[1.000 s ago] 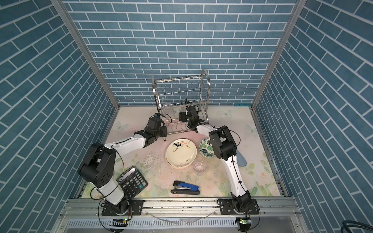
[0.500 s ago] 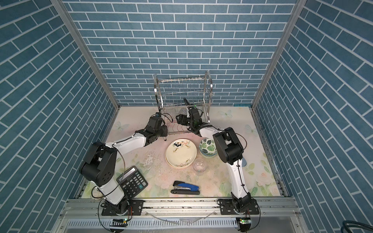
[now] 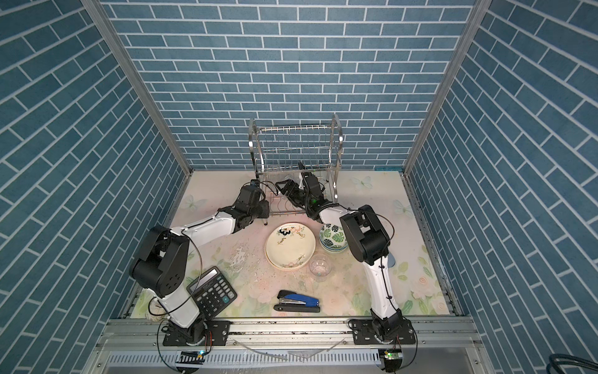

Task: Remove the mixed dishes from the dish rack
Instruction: 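Lift the clear cup out of the rack with the right gripper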

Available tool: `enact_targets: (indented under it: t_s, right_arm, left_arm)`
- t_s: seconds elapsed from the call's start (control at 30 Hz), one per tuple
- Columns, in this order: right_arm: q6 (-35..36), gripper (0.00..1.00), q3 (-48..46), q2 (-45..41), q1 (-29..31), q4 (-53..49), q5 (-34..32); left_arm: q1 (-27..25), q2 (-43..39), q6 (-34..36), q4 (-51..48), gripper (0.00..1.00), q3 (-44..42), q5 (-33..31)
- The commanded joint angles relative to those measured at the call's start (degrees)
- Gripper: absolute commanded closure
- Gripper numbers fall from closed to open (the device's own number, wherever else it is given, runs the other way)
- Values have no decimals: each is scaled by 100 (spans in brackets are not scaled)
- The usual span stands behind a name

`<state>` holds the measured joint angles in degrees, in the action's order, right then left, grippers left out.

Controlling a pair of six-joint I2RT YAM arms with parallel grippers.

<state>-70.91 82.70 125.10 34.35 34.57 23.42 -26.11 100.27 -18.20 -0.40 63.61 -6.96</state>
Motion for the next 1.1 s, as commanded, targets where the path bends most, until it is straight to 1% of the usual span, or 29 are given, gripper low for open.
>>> enact_targets:
  t_s: [0.0, 0.17, 0.33, 0.67, 0.87, 1.07]
  right_arm:
    - [-727, 100, -127, -296, 108, 1063, 164]
    - [-916, 100, -465, -502, 231, 1331, 28]
    - [-1248, 100, -867, -632, 342, 1814, -146]
    - [-1254, 100, -1527, -1084, 563, 2103, -456]
    - [-1208, 100, -2238, -1485, 669, 2370, -751]
    - [-1050, 100, -2781, -1910, 735, 2347, -957]
  left_arm:
    - [-76, 263, 517, -487, 100, 27, 89]
    - [-64, 305, 536, -496, 100, 63, 60]
    - [-38, 288, 535, -487, 100, 42, 67]
    - [61, 210, 475, -449, 100, -50, 152]
    - [145, 59, 420, -381, 100, -156, 233]
    - [216, -25, 361, -355, 100, -234, 266]
